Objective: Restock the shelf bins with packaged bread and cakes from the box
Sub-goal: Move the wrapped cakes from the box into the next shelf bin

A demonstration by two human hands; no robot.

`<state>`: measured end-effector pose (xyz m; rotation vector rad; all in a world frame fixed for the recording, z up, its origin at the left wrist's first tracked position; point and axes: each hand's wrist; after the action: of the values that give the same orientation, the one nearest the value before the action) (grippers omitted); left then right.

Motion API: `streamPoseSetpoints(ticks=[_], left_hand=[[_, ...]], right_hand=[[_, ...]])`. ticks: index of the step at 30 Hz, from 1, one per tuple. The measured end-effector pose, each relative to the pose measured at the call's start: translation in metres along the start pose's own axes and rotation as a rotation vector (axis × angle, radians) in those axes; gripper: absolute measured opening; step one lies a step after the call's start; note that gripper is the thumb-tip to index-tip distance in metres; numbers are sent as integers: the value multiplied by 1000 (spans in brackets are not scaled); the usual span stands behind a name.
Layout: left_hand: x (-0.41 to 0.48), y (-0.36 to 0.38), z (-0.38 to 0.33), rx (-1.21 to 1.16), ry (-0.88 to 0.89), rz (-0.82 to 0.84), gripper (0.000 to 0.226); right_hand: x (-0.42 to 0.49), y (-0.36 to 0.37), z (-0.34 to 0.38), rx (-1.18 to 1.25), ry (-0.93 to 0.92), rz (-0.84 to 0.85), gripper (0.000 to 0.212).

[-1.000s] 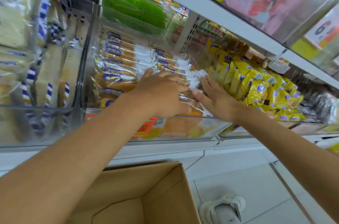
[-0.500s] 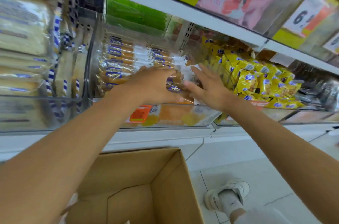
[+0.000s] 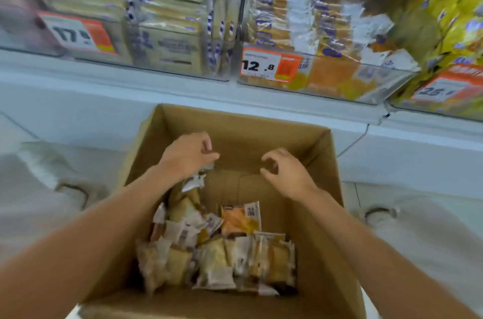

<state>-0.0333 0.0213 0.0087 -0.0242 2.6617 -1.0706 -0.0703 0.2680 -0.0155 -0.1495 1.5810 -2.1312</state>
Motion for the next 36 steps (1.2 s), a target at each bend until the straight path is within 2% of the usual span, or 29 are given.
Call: streamPoseSetpoints(ticks=[4,7,9,13,15,17,20,23,25,26,27,29,31,32,34,36], left_hand=[[-8,34,77,-98,-235,26,19],[-9,58,104,-192,-333,49,16],[-10,69,113,-239,-358,82,13],[-12,81,120,-263,-396,116,7],[-12,87,125,-280,-424,128,9],[-12,94,130,-297,-473,155,13],[-10,103,130,-360,-509,170,34],[-7,109,118,-408,-469,137,88],[-7,111,100,-479,-429,214,113],[-7,113,94,-522,-432,270,110],[-8,116,90,-571,-441,321,93],[-14,117,83,-638,-472,377,45],[-24,115,89,-645,-470,308,41],[-28,114,95,-655,-481,269,44],[-35,108,102,-733,-496,213,35],[-39,103,108,-838,-559,184,20]], right_hand=[[4,85,-24,157,199,401,51],[17,132,-38,244,244,568,43],[29,160,-44,158,261,591,44],[45,207,-53,-50,218,634,62],[47,213,-52,-235,184,661,50],[49,210,-53,-290,156,659,33],[49,186,-55,-125,137,634,25],[43,134,-45,-52,47,536,36],[33,103,-34,71,-28,509,24],[27,92,-29,155,-43,504,22],[18,84,-25,220,-39,509,27],[1,76,-20,285,18,531,62],[-15,82,-25,283,125,592,102],[-23,90,-28,234,172,657,111],[-36,113,-35,115,242,815,112],[-47,139,-37,41,272,910,98]])
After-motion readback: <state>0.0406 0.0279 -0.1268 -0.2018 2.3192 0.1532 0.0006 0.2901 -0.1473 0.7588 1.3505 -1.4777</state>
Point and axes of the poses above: each hand's wrist, its own x-axis towards the middle knuckle, its own y-axis out of the palm, z = x × y, and after that the axes turned 9 degrees about -x, right-handed
